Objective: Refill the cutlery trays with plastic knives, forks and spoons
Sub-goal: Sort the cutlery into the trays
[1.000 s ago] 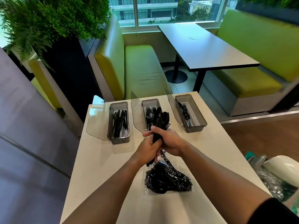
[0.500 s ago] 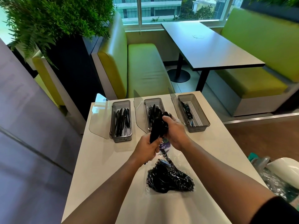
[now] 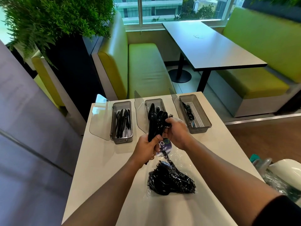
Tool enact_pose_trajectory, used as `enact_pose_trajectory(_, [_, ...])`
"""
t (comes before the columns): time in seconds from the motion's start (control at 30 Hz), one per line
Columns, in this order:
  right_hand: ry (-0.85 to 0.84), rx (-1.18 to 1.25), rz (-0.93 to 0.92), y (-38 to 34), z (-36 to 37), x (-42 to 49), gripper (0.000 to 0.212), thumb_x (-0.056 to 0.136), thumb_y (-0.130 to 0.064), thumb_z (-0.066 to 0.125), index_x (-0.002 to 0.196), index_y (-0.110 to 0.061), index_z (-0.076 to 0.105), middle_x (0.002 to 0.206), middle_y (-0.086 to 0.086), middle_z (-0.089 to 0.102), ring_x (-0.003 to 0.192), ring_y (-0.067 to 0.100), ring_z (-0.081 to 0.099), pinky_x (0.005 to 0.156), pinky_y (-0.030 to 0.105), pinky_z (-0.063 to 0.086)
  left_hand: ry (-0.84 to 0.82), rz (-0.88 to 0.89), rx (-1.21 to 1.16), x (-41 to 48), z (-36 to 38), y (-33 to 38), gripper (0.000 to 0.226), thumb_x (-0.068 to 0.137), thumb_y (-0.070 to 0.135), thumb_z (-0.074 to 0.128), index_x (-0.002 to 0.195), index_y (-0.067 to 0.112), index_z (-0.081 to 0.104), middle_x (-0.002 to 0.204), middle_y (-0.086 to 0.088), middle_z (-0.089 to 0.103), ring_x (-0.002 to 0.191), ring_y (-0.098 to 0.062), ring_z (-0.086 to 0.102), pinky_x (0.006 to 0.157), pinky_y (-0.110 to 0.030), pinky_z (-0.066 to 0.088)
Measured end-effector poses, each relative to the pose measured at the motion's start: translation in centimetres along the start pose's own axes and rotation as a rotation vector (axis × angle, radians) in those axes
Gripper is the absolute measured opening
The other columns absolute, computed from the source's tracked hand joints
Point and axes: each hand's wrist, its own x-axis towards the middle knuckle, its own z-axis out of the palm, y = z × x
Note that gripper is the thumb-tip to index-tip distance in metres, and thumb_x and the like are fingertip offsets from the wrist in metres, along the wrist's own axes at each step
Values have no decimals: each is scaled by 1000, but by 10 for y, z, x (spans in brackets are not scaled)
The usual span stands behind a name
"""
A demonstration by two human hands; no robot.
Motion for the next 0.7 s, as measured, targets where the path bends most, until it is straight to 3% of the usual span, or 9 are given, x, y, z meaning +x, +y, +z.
enact_pose_trajectory(0.27, [-78, -124, -28, 13, -4, 0, 16, 104, -16, 50, 102, -5, 60, 86, 15, 73, 68, 25, 67, 65, 40, 56, 67, 31, -64, 1, -3, -5, 27, 105, 30, 51, 97, 8, 65, 67, -19, 58, 38, -15, 40, 43, -25, 31])
enact_pose_trajectory(0.43, [-174, -143, 39, 22, -4, -1, 26, 104, -22, 52, 100, 2, 60, 79, 21, 64, 54, 29, 59, 50, 37, 51, 132, 60, -72, 1, -4, -7, 28, 106, 27, 49, 102, 4, 65, 69, -22, 64, 38, -19, 43, 41, -26, 33])
enact_pose_trajectory(0.53, [-165, -137, 63, 23, -3, 1, 27, 104, -20, 51, 102, 3, 63, 85, 23, 64, 54, 30, 59, 48, 36, 50, 159, 58, -82, 0, -5, -8, 25, 107, 25, 49, 104, 8, 66, 71, -21, 68, 39, -20, 47, 40, -26, 34])
enact_pose_trajectory(0.63, [-107, -95, 66, 21, -3, 4, 30, 105, -20, 46, 104, 3, 65, 94, 23, 72, 67, 30, 67, 55, 38, 55, 170, 50, -71, -1, -7, -8, 22, 107, 24, 48, 110, 10, 66, 74, -16, 72, 40, -21, 51, 40, -24, 36])
enact_pose_trajectory(0.7, [-88, -36, 47, 18, -3, 8, 30, 107, -22, 43, 106, 0, 62, 101, 28, 72, 83, 37, 72, 70, 47, 60, 180, 47, -64, 0, -10, -9, 20, 107, 22, 48, 108, 11, 64, 76, -15, 72, 40, -22, 52, 39, -24, 35])
